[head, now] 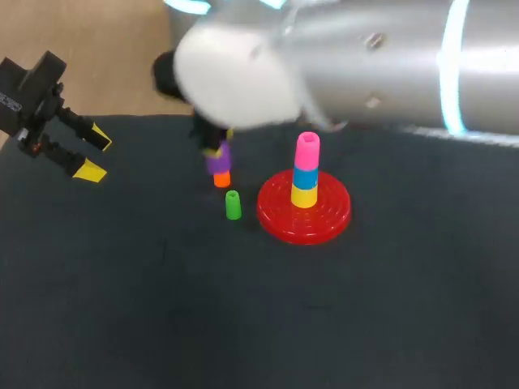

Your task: Pick up and stack the cylinders on the red base in this order: pink,purple,orange,green

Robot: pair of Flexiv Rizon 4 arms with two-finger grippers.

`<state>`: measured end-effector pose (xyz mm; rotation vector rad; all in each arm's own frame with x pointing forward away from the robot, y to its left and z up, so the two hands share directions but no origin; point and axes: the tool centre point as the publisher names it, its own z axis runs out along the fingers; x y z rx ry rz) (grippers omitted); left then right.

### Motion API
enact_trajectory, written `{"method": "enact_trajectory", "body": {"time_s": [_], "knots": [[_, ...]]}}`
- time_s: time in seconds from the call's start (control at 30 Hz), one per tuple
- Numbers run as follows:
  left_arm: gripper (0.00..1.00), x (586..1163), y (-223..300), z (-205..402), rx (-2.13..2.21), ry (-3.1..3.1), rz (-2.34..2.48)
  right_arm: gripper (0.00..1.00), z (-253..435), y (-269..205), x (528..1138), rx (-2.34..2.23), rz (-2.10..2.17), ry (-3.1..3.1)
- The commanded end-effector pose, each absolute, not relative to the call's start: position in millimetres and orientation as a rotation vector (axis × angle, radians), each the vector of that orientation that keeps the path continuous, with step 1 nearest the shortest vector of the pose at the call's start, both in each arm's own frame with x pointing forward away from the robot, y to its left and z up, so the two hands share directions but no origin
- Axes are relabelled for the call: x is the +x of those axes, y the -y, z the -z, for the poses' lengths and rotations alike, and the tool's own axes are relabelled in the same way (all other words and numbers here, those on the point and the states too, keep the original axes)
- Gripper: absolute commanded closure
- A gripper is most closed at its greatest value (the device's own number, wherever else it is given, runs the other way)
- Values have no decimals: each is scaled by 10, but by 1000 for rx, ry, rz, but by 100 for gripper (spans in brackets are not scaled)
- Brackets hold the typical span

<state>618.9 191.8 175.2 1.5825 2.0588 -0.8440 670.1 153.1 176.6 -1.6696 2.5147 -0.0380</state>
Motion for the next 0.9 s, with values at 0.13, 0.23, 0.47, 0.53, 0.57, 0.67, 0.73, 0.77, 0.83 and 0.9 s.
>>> {"method": "enact_trajectory", "body": {"time_s": [0.13,0.23,0.47,0.53,0.57,0.67,0.73,0.77,0.83,0.9], "knots": [[0,6189,-1921,-1745,1582,-2058,843,100,-2129,-629,6833,-1493,-36,-2565],[0,6189,-1921,-1745,1582,-2058,843,100,-2186,-409,6873,-1428,-57,-2605],[0,6189,-1921,-1745,1582,-2058,843,100,-2193,-110,6824,-1363,-87,-2675],[0,6189,-1921,-1745,1582,-2058,843,100,-2160,-90,6804,-1367,-80,-2678],[0,6189,-1921,-1745,1582,-2058,843,100,-2154,-89,6792,-1367,-83,-2682],[0,6189,-1921,-1745,1582,-2058,843,100,-2124,-99,6767,-1379,-83,-2685],[0,6189,-1921,-1745,1582,-2058,843,100,-2100,-114,6770,-1383,-76,-2685],[0,6189,-1921,-1745,1582,-2058,843,100,-2086,-126,6776,-1384,-76,-2685],[0,6189,-1921,-1745,1582,-2058,843,100,-2063,-141,6800,-1387,-70,-2685],[0,6189,-1921,-1745,1582,-2058,843,100,-2043,-148,6825,-1391,-58,-2687]]}}
